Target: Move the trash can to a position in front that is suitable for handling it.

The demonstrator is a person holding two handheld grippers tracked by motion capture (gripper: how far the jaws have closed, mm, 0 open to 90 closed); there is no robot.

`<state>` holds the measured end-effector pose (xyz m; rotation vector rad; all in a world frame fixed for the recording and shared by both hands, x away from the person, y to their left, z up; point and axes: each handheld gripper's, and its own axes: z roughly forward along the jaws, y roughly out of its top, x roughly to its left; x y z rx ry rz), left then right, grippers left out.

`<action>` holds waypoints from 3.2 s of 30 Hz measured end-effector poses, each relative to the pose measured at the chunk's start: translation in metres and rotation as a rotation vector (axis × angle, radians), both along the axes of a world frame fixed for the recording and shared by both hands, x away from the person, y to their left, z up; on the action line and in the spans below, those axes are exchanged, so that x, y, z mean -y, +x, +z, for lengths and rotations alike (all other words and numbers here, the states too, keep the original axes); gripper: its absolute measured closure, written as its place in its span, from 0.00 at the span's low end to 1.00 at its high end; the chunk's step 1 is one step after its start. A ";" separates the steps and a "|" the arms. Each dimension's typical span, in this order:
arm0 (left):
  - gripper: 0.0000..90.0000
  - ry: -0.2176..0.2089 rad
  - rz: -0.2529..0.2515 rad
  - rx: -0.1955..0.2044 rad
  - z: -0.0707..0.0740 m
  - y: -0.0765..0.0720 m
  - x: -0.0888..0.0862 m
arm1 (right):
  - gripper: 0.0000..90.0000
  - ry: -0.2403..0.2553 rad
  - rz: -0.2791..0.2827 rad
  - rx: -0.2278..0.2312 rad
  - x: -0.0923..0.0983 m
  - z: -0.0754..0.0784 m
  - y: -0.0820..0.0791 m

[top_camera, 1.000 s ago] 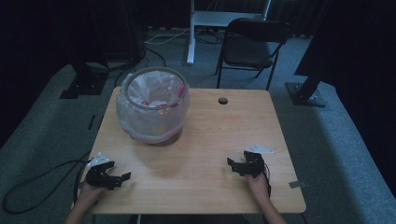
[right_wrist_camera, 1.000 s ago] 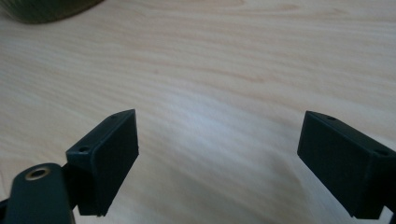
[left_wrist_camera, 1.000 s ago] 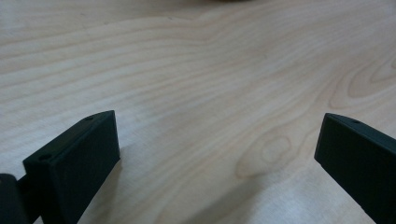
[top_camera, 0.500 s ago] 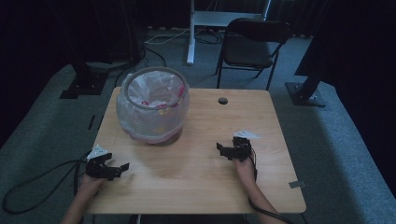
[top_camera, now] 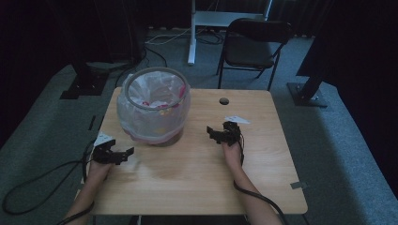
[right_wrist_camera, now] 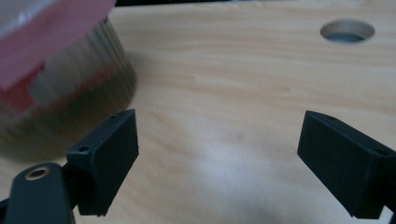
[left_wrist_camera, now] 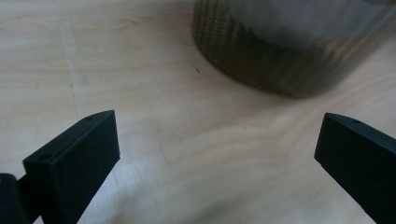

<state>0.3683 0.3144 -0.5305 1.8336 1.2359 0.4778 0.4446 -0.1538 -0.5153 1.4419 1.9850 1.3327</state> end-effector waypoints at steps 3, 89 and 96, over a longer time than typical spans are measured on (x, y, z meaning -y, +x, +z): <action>0.00 0.023 0.017 0.012 0.004 0.009 0.002 | 0.13 0.020 -0.003 0.012 -0.007 0.008 0.008; 0.03 0.132 0.032 0.083 0.089 0.111 0.059 | 0.16 0.006 0.188 0.006 -0.025 0.092 0.083; 0.03 0.144 -0.006 0.082 0.092 0.113 0.078 | 0.16 -0.017 0.174 0.004 -0.006 0.093 0.075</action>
